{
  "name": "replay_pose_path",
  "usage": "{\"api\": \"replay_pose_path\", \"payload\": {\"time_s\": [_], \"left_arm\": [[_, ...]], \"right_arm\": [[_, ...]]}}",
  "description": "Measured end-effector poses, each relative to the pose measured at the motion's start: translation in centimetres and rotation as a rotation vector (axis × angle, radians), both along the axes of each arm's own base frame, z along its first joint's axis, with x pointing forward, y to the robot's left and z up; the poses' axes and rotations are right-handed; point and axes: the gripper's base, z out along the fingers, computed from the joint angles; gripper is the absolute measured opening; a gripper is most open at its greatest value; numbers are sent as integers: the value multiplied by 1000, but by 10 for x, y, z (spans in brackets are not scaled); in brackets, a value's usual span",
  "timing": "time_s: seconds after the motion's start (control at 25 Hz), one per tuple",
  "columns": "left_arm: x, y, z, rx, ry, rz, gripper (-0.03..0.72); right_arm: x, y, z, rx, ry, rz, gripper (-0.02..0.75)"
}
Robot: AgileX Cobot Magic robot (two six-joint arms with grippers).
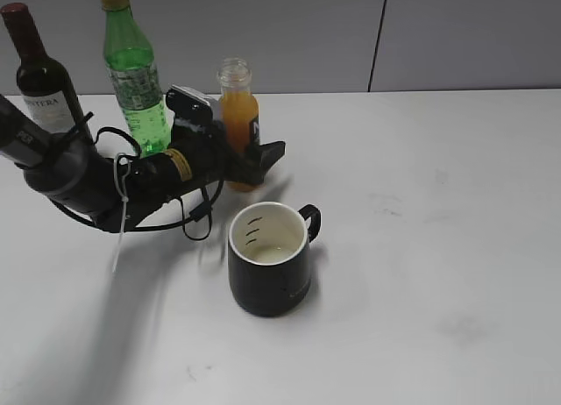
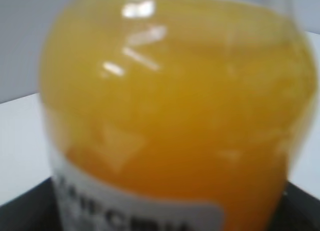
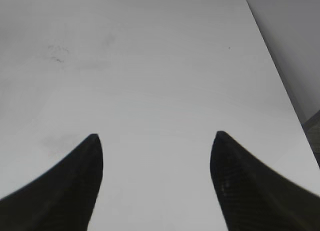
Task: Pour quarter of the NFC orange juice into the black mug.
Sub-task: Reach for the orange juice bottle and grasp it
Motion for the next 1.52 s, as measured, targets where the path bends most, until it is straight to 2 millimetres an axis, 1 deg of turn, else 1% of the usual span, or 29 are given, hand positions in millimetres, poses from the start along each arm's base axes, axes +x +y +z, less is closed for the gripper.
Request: {"api": "replay_pose_path", "payload": {"time_s": [0.2,0.28,0.36,0.48,0.52,1.12,1.52], "left_arm": [[10,-3,2,-13,-15,20,653],[11,-4,2,-9,-13,22,636],[11,-4,2,-7,-11,22,599],[11,-4,2,-5,-10,21,492],[11,-4,2,-2,-13,18,472],[10,-5,2,3,-26,-2,471],[5,-3,4,7,-23,0,471]], "right_arm": [[0,0,0,0,0,0,513],[0,0,0,0,-1,0,513],[0,0,0,0,-1,0,513],[0,0,0,0,-1,0,513],[0,0,0,0,-1,0,513],[0,0,0,0,-1,0,513],[0,0,0,0,-1,0,513]]}}
